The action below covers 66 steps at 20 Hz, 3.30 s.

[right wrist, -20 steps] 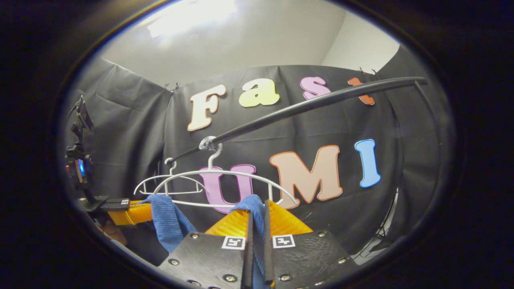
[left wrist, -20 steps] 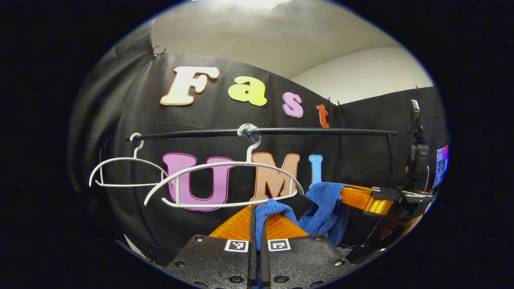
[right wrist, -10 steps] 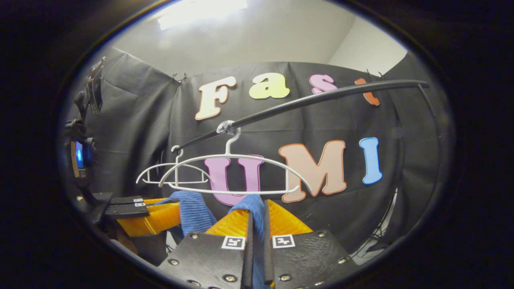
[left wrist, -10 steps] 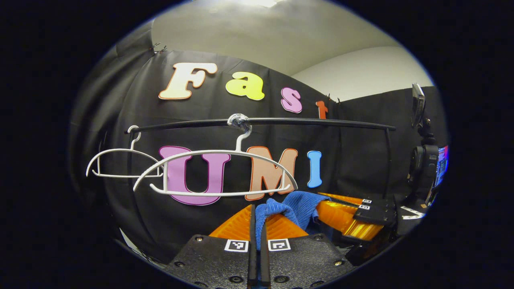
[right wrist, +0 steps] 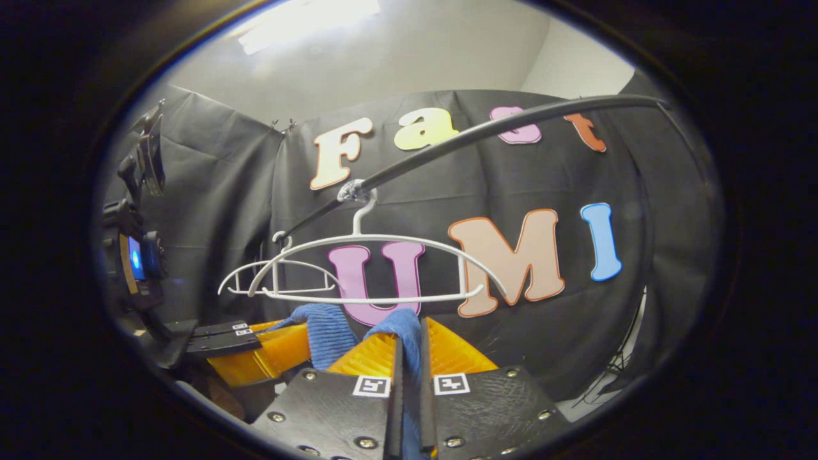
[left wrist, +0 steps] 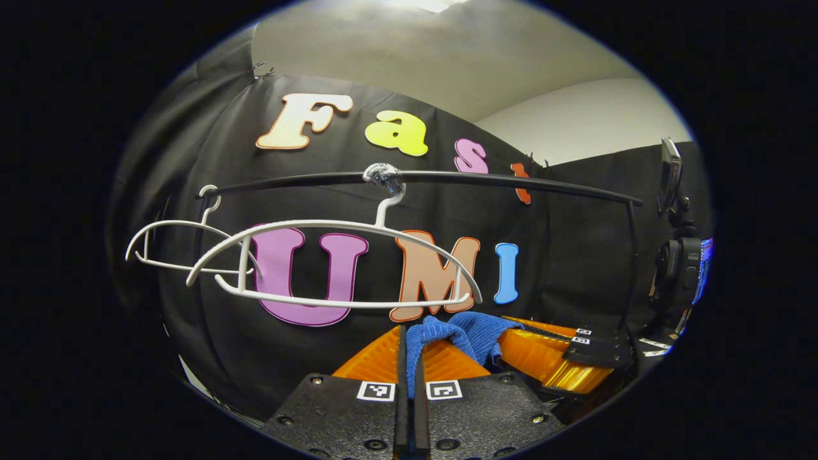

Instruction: Grasp the clothes on the hanger with both hands and then place them into the laundry hamper below.

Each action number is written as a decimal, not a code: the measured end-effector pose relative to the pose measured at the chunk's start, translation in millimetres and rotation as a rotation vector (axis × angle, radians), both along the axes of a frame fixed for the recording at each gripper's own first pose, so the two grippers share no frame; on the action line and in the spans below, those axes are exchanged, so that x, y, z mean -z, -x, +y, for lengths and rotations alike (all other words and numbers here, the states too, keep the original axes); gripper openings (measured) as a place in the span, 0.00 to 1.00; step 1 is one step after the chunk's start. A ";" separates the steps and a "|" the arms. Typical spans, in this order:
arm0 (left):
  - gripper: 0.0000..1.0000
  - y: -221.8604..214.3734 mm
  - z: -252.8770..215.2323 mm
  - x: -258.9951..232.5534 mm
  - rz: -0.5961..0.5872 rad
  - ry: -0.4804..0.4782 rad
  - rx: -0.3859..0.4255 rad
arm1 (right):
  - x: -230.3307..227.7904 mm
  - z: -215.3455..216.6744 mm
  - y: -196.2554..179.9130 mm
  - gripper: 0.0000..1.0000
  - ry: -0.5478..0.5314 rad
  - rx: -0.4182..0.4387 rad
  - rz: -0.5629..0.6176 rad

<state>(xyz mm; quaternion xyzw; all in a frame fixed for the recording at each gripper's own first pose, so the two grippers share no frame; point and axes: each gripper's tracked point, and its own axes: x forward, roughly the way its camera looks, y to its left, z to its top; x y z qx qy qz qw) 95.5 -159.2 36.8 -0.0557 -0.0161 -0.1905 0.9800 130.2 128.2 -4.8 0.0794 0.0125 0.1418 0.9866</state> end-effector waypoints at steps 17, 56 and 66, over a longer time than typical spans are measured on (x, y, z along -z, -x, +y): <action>0.05 -26.7 18.3 189.9 0.227 -0.109 -0.035 | 202.2 -17.6 -5.8 0.08 0.074 0.025 0.262; 0.98 55.2 75.3 319.2 0.507 -0.240 -0.141 | 307.3 -65.4 81.1 0.99 0.117 0.174 0.436; 0.95 41.4 81.1 187.5 0.283 -0.205 -0.190 | 174.6 -97.0 69.8 1.00 0.074 0.228 0.249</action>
